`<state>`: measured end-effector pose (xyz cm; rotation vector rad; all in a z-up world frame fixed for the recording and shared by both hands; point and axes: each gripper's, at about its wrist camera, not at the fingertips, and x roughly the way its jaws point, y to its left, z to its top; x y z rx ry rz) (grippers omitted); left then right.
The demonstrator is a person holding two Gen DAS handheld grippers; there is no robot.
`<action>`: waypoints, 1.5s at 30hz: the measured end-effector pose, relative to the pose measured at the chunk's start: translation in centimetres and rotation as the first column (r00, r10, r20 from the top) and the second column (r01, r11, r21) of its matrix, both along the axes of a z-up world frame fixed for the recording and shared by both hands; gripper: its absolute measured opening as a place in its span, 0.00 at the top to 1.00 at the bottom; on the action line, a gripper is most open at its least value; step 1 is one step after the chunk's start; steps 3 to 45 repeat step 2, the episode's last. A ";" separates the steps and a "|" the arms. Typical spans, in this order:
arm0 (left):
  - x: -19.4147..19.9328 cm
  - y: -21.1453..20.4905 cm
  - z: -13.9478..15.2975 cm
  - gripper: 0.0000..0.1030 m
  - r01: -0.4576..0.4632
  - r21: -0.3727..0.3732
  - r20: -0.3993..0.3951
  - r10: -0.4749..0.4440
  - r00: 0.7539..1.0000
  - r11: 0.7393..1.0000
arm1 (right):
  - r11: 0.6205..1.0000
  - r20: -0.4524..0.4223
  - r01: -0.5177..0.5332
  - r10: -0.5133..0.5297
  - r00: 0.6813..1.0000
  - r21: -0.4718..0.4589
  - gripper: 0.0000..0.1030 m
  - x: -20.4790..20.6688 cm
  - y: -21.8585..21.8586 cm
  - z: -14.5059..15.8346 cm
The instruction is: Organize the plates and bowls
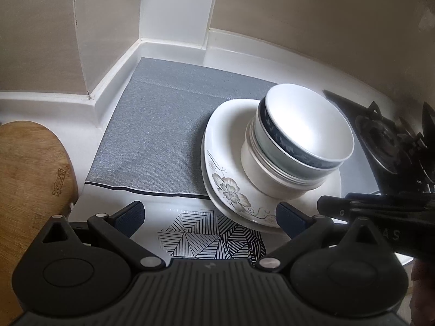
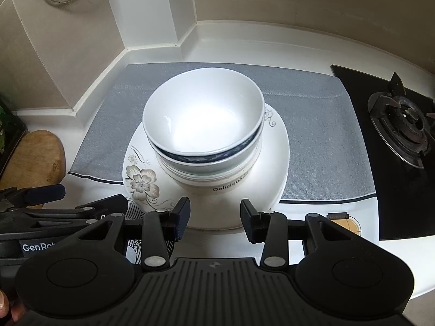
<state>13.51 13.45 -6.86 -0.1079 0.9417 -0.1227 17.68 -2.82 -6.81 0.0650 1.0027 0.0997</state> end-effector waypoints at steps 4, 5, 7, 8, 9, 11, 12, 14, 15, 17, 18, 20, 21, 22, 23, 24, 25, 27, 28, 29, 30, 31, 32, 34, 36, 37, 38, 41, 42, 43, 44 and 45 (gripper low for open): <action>0.0 0.1 0.0 0.00 0.000 -0.004 0.004 0.000 1.000 1.000 | 1.000 0.000 -0.001 0.001 1.000 0.000 0.58 0.1 0.2 0.1; 0.0 0.1 0.0 0.00 0.000 -0.004 0.004 0.000 1.000 1.000 | 1.000 0.000 -0.001 0.001 1.000 0.000 0.58 0.1 0.2 0.1; 0.0 0.1 0.0 0.00 0.000 -0.004 0.004 0.000 1.000 1.000 | 1.000 0.000 -0.001 0.001 1.000 0.000 0.58 0.1 0.2 0.1; 0.0 0.1 0.0 0.00 0.000 -0.004 0.004 0.000 1.000 1.000 | 1.000 0.000 -0.001 0.001 1.000 0.000 0.58 0.1 0.2 0.1; 0.0 0.1 0.0 0.00 0.000 -0.004 0.004 0.000 1.000 1.000 | 1.000 0.000 -0.001 0.001 1.000 0.000 0.58 0.1 0.2 0.1; 0.0 0.1 0.0 0.00 0.000 -0.004 0.004 0.000 1.000 1.000 | 1.000 0.000 -0.001 0.001 1.000 0.000 0.58 0.1 0.2 0.1; 0.0 0.1 0.0 0.00 0.000 -0.004 0.004 0.000 1.000 1.000 | 1.000 0.000 -0.001 0.001 1.000 0.000 0.58 0.1 0.2 0.1; 0.0 0.1 0.0 0.00 0.000 -0.004 0.004 0.000 1.000 1.000 | 1.000 0.000 -0.001 0.001 1.000 0.000 0.58 0.1 0.2 0.1; 0.0 0.1 0.0 0.00 0.000 -0.004 0.004 0.000 1.000 1.000 | 1.000 0.000 -0.001 0.001 1.000 0.000 0.58 0.1 0.2 0.1; 0.0 0.1 0.0 0.00 0.000 -0.004 0.004 0.000 1.000 1.000 | 1.000 0.000 -0.001 0.001 1.000 0.000 0.58 0.1 0.2 0.1; 0.0 0.1 0.0 0.00 0.000 -0.004 0.004 0.000 1.000 1.000 | 1.000 0.000 -0.001 0.001 1.000 0.000 0.58 0.1 0.2 0.1; 0.0 0.1 0.0 0.00 0.000 -0.004 0.004 0.000 1.000 1.000 | 1.000 0.000 -0.001 0.001 1.000 0.000 0.58 0.1 0.2 0.1; 0.0 0.1 0.0 0.00 0.000 -0.004 0.004 0.000 1.000 1.000 | 1.000 0.000 -0.001 0.001 1.000 0.000 0.58 0.1 0.2 0.1; 0.0 0.1 0.0 0.00 0.000 -0.004 0.004 0.000 1.000 1.000 | 1.000 0.000 -0.001 0.001 1.000 0.000 0.58 0.1 0.2 0.1; 0.0 0.1 0.0 0.00 0.000 -0.004 0.004 0.000 1.000 1.000 | 1.000 0.000 -0.001 0.001 1.000 0.000 0.58 0.1 0.2 0.1; 0.0 0.1 0.0 0.00 0.000 -0.004 0.004 0.000 1.000 1.000 | 1.000 0.000 -0.001 0.001 1.000 0.000 0.58 0.1 0.2 0.1; 0.0 0.1 0.0 0.00 0.000 -0.004 0.004 0.000 1.000 1.000 | 1.000 0.000 -0.001 0.001 1.000 0.000 0.58 0.1 0.2 0.1; 0.0 0.1 0.0 0.00 0.000 -0.004 0.004 0.000 1.000 1.000 | 1.000 0.000 -0.001 0.001 1.000 0.000 0.58 0.1 0.2 0.1; 0.0 0.1 0.0 0.00 0.000 -0.004 0.004 0.000 1.000 1.000 | 1.000 0.000 -0.001 0.001 1.000 0.000 0.58 0.1 0.2 0.1; 0.0 0.1 0.0 0.00 0.000 -0.004 0.004 0.000 1.000 1.000 | 1.000 0.000 -0.001 0.001 1.000 0.000 0.58 0.1 0.2 0.1; 0.0 0.1 0.0 0.00 0.000 -0.004 0.004 0.000 1.000 1.000 | 1.000 0.000 -0.001 0.001 1.000 0.000 0.58 0.1 0.2 0.1; 0.0 0.1 0.0 0.00 0.000 -0.004 0.004 0.000 1.000 1.000 | 1.000 0.000 -0.001 0.001 1.000 0.000 0.58 0.1 0.2 0.1; 0.0 0.1 0.0 0.00 0.000 -0.004 0.004 0.000 1.000 1.000 | 1.000 0.000 -0.001 0.001 1.000 0.000 0.58 0.1 0.2 0.1; 0.0 0.1 0.0 0.00 0.000 -0.004 0.004 0.000 1.000 1.000 | 1.000 0.000 -0.001 0.001 1.000 0.000 0.58 0.1 0.2 0.1; 0.0 0.1 0.0 0.00 0.000 -0.004 0.004 0.000 1.000 1.000 | 1.000 0.000 -0.001 0.001 1.000 0.000 0.58 0.1 0.2 0.1; 0.0 0.1 0.0 0.00 0.000 -0.004 0.004 0.000 1.000 1.000 | 1.000 0.000 -0.001 0.001 1.000 0.000 0.58 0.1 0.2 0.1; 0.0 0.1 0.0 0.00 0.000 -0.004 0.004 0.000 1.000 1.000 | 1.000 0.000 -0.001 0.001 1.000 0.000 0.58 0.1 0.2 0.1; 0.0 0.1 0.0 0.00 0.000 -0.004 0.004 0.000 1.000 1.000 | 1.000 0.000 -0.001 0.001 1.000 0.000 0.58 0.1 0.2 0.1; 0.0 0.1 0.0 0.00 0.000 -0.004 0.004 0.000 1.000 1.000 | 1.000 0.000 -0.001 0.001 1.000 0.000 0.58 0.1 0.2 0.1; 0.0 0.1 0.0 0.00 0.000 -0.004 0.004 0.000 1.000 1.000 | 1.000 0.000 -0.001 0.001 1.000 0.000 0.58 0.1 0.2 0.1; 0.0 0.1 0.0 0.00 0.000 -0.004 0.004 0.000 1.000 1.000 | 1.000 0.000 -0.001 0.001 1.000 0.000 0.58 0.1 0.2 0.1; 0.0 0.1 0.0 0.00 0.000 -0.004 0.004 0.000 1.000 1.000 | 1.000 0.000 -0.001 0.001 1.000 0.000 0.58 0.1 0.2 0.1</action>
